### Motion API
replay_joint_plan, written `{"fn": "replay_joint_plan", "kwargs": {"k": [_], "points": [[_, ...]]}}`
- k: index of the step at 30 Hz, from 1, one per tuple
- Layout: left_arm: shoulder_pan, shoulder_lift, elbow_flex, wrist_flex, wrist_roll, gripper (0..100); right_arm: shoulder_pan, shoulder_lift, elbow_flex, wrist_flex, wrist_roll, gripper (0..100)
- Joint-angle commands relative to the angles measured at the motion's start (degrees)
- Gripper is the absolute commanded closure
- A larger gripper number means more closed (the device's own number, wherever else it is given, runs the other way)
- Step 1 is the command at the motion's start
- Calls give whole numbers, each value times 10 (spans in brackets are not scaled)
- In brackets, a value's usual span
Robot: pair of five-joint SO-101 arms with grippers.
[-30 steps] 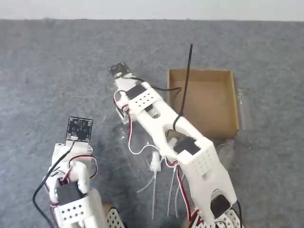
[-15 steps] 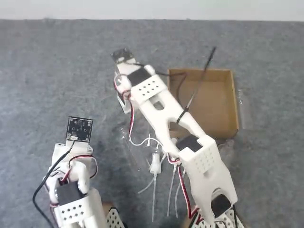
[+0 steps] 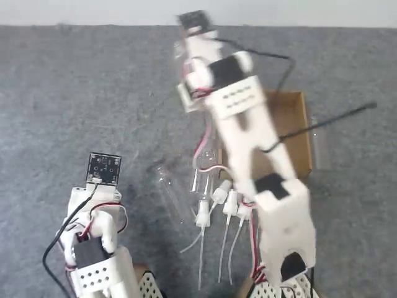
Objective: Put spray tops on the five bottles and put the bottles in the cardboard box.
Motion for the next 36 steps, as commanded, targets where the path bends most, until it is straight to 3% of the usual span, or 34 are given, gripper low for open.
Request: {"fn": "replay_joint_plan", "kwargs": {"k": [1, 5, 10, 16, 21, 27, 33, 36], "points": [[2, 8, -4, -3, -4, 969, 46, -158, 91, 26, 51, 942], [2, 8, -4, -3, -4, 969, 153, -287, 234, 24, 108, 939], [2, 8, -4, -3, -4, 969, 354, -378, 382, 4, 217, 939], [2, 8, -4, 0, -5, 969, 538, -384, 570, -143, 316, 939], [24, 11, -5, 6, -71, 969, 608, -383, 703, -256, 363, 939], [57, 12, -77, 47, -78, 955, 644, -383, 824, -357, 368, 939], [64, 96, -247, 117, -124, 906, 672, -383, 873, -396, 394, 939], [121, 204, -345, 155, -122, 906, 680, -383, 891, -396, 415, 938]]}}
